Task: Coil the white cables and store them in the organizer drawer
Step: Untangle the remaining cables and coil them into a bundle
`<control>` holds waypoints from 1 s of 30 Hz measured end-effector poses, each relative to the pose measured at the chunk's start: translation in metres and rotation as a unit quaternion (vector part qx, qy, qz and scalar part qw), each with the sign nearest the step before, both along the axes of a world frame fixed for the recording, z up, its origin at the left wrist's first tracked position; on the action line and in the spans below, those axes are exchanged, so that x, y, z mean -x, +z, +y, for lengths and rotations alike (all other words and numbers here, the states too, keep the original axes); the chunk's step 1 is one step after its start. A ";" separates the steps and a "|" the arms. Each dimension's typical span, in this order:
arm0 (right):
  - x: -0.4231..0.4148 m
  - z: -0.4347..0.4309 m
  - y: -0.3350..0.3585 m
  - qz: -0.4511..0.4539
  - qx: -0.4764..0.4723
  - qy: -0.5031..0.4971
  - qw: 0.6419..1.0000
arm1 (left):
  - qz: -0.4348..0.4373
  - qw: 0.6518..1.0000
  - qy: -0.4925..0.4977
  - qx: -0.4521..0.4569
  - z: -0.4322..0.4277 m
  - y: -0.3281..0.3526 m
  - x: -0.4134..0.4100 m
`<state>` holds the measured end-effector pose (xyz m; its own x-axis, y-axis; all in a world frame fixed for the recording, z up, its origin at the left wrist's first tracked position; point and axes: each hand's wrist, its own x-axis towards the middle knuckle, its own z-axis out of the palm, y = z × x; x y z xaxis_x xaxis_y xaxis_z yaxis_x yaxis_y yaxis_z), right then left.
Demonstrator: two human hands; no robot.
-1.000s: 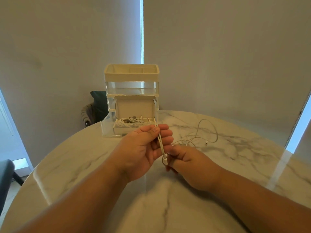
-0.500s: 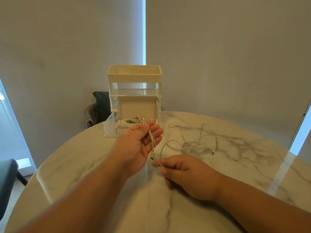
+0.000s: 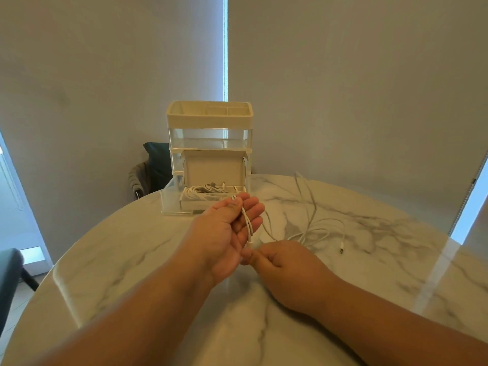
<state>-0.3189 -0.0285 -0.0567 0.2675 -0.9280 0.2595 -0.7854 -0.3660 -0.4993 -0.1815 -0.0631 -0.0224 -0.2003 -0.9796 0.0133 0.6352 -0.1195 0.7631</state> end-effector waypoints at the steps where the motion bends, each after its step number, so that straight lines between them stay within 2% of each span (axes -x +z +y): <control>1: -0.001 0.000 0.000 -0.009 -0.006 -0.013 1.000 | -0.004 1.000 0.001 0.004 -0.001 0.000 -0.001; 12: 0.005 -0.006 0.001 -0.054 -0.037 -0.113 0.991 | -0.015 1.000 0.016 0.014 -0.003 0.000 -0.003; 20: -0.003 -0.003 -0.005 -0.027 -0.066 -0.017 0.997 | 0.009 0.999 0.043 -0.002 -0.005 -0.004 0.000; 26: -0.003 0.001 -0.005 -0.054 -0.069 0.040 0.995 | 0.019 0.997 0.073 -0.008 -0.011 -0.003 -0.005; 28: -0.004 0.002 -0.002 -0.048 -0.051 0.050 0.996 | 0.008 0.997 0.081 -0.001 -0.012 -0.002 -0.006; 30: -0.004 0.003 0.001 -0.045 -0.019 0.036 0.998 | -0.041 0.995 0.090 0.024 -0.012 -0.002 -0.007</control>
<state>-0.3151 -0.0252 -0.0555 0.3116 -0.9167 0.2500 -0.7082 -0.3995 -0.5821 -0.1747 -0.0750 -0.0241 -0.0240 -0.9983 0.0524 0.5778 0.0289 0.8156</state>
